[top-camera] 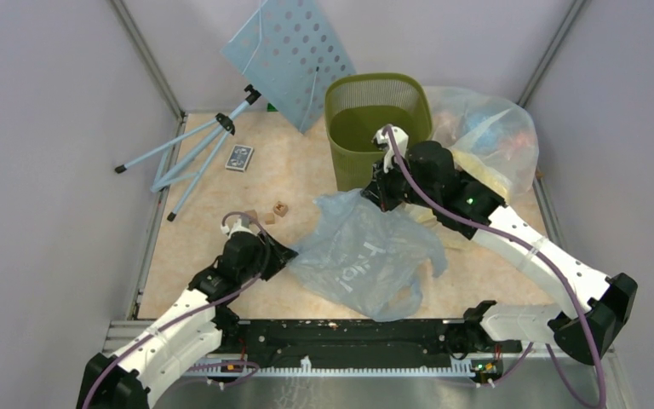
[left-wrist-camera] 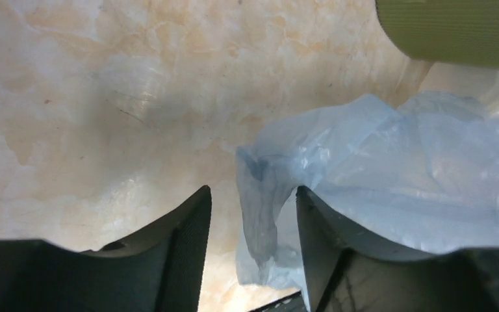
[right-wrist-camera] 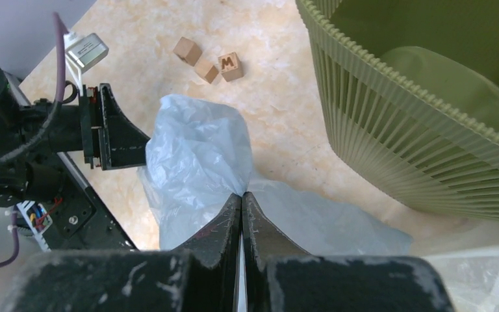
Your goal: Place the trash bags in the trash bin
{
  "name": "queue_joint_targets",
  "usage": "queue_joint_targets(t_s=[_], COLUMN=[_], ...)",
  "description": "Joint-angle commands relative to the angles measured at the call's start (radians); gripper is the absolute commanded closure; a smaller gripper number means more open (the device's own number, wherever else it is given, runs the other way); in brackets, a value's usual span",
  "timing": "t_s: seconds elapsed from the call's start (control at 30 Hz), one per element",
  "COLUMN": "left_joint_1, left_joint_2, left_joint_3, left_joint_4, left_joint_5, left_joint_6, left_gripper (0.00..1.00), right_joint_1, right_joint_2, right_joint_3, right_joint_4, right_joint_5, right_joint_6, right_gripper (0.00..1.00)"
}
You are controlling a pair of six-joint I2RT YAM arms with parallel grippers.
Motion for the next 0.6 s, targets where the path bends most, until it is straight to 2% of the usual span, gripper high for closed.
queue_joint_targets(t_s=[0.0, 0.07, 0.17, 0.27, 0.37, 0.47, 0.57], left_joint_1=[0.006, 0.005, 0.005, 0.005, 0.005, 0.003, 0.004], left_joint_2=[-0.031, -0.041, -0.048, -0.049, -0.031, 0.010, 0.024], left_joint_3=[0.122, 0.175, 0.244, 0.265, 0.235, 0.240, 0.282], left_joint_4=[-0.038, -0.049, -0.008, 0.150, 0.336, 0.394, 0.337], left_joint_5=[-0.025, -0.025, 0.044, 0.218, 0.394, 0.473, 0.475], left_joint_6=[0.118, 0.199, 0.341, 0.467, 0.508, 0.534, 0.610], left_gripper=[0.34, 0.21, 0.13, 0.12, 0.12, 0.12, 0.08], right_joint_1=[-0.008, -0.008, -0.008, -0.008, -0.008, -0.008, -0.008], right_joint_2=[-0.021, -0.024, -0.032, -0.041, -0.045, -0.046, -0.047], right_joint_3=[0.023, 0.018, 0.018, 0.023, 0.026, 0.030, 0.037], right_joint_4=[0.014, 0.009, 0.006, 0.004, 0.004, 0.000, -0.008], right_joint_5=[-0.068, -0.078, -0.097, -0.111, -0.122, -0.130, -0.128], right_joint_6=[-0.013, -0.018, -0.023, -0.022, -0.019, -0.018, -0.024], right_gripper=[1.00, 1.00, 1.00, 1.00, 1.00, 1.00, 1.00])
